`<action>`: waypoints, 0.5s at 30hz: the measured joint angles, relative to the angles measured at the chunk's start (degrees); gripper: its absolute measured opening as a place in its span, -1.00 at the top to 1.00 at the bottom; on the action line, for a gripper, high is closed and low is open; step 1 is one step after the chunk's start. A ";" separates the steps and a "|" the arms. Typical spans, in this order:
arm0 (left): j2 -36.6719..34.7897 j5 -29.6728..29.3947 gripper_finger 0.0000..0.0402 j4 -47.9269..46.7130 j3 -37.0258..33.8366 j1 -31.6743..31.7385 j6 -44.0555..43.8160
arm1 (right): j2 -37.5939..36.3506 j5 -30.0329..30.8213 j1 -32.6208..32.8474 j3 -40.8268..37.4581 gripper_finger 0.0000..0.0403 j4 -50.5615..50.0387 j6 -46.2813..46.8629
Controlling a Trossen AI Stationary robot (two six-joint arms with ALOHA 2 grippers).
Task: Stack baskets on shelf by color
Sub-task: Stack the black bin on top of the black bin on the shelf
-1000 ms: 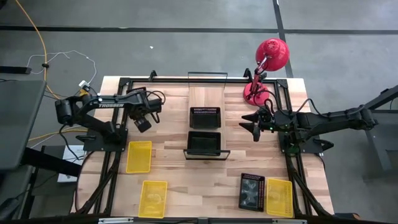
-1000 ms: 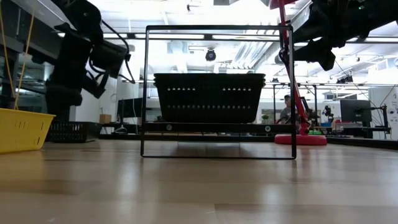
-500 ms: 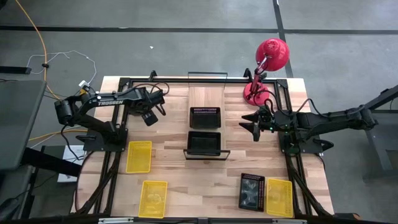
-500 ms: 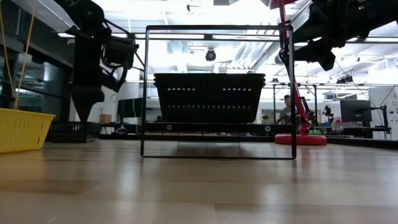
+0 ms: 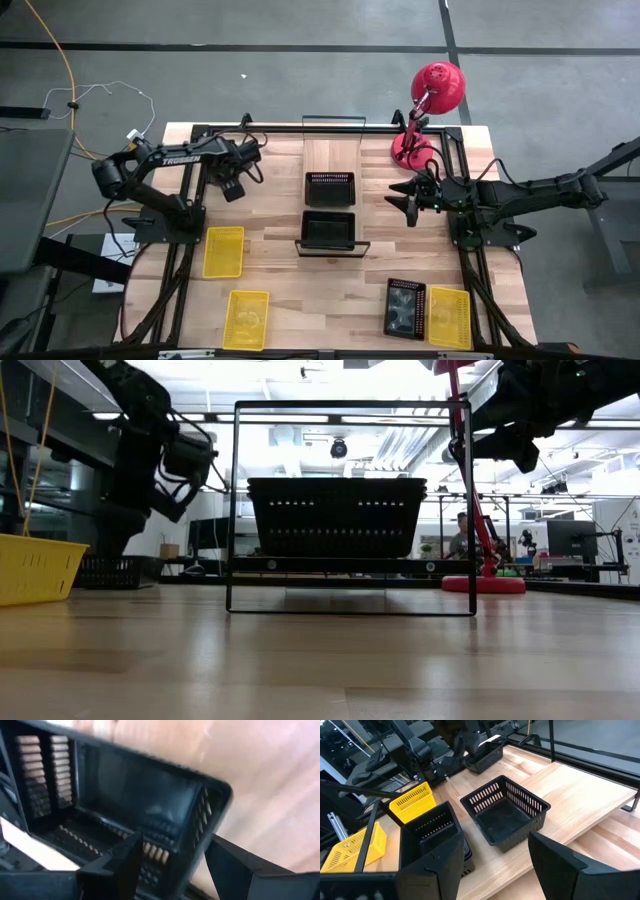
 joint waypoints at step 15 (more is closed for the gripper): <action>6.67 0.49 0.76 2.74 0.18 3.49 12.48 | 0.00 0.37 -0.02 0.00 -0.02 0.21 1.40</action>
